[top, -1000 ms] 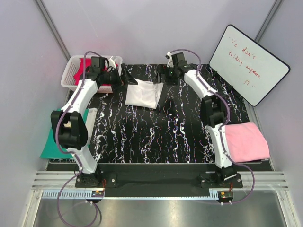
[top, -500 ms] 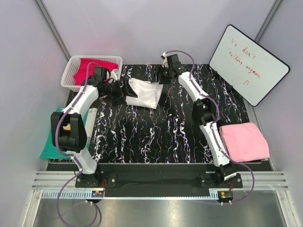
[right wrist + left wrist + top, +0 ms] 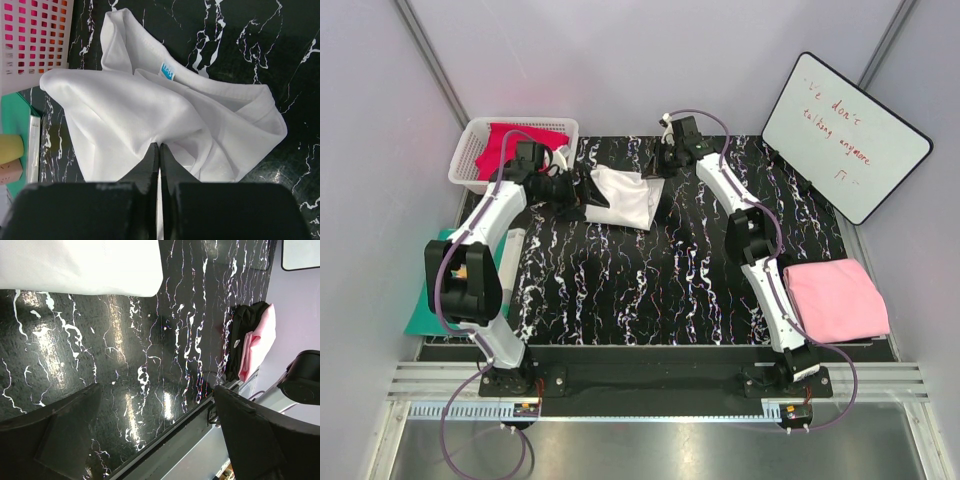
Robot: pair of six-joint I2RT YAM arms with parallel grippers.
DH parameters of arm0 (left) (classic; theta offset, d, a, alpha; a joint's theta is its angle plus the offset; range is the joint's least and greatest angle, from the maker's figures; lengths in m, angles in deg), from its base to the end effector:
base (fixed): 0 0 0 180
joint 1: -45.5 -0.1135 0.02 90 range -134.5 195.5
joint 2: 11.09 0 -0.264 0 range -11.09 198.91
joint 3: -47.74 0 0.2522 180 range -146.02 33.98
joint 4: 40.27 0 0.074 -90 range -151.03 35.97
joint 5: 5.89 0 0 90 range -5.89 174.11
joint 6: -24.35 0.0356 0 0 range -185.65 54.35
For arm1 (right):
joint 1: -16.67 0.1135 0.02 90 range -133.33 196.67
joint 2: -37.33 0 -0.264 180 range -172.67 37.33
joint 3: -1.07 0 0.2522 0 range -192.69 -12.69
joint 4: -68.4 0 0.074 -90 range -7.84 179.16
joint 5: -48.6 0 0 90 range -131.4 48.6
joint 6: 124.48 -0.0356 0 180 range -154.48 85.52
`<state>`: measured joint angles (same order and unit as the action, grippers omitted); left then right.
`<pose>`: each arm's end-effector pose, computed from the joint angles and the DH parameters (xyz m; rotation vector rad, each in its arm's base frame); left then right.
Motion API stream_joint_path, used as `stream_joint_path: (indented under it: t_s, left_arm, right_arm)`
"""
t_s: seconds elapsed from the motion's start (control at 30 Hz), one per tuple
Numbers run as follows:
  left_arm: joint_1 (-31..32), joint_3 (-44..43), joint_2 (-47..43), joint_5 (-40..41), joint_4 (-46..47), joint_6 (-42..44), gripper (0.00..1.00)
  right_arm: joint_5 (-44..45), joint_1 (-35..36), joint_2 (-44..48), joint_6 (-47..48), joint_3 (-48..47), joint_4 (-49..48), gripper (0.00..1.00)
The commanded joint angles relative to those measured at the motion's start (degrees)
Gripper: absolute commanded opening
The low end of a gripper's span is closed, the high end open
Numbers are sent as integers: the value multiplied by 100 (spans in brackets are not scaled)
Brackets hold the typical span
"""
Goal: Fold and stack the t-shirts
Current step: Smooth out wrinkles on the folded tshirt
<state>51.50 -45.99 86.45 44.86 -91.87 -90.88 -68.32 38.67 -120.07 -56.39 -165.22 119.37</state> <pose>0.3596 -0.0604 0.2748 -0.1460 2.5480 -1.0837 0.5423 0.2365 0.1831 -0.2544 2.3746 0.9217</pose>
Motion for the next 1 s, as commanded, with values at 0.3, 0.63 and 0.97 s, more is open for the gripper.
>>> stream_joint_path:
  t_s: [0.3, 0.63, 0.97]
  left_arm:
    - [-20, 341, -472, 145, -47, 185, 99]
    - [-11, 411, -455, 163, -56, 221, 99]
    - [-11, 385, -507, 163, -206, 326, 99]
  right_arm:
    - [336, -117, 1307, 47, 935, -513, 0]
    - [582, -468, 1212, -278, 891, -601, 0]
    - [1241, -618, 931, -788, 1260, -426, 16]
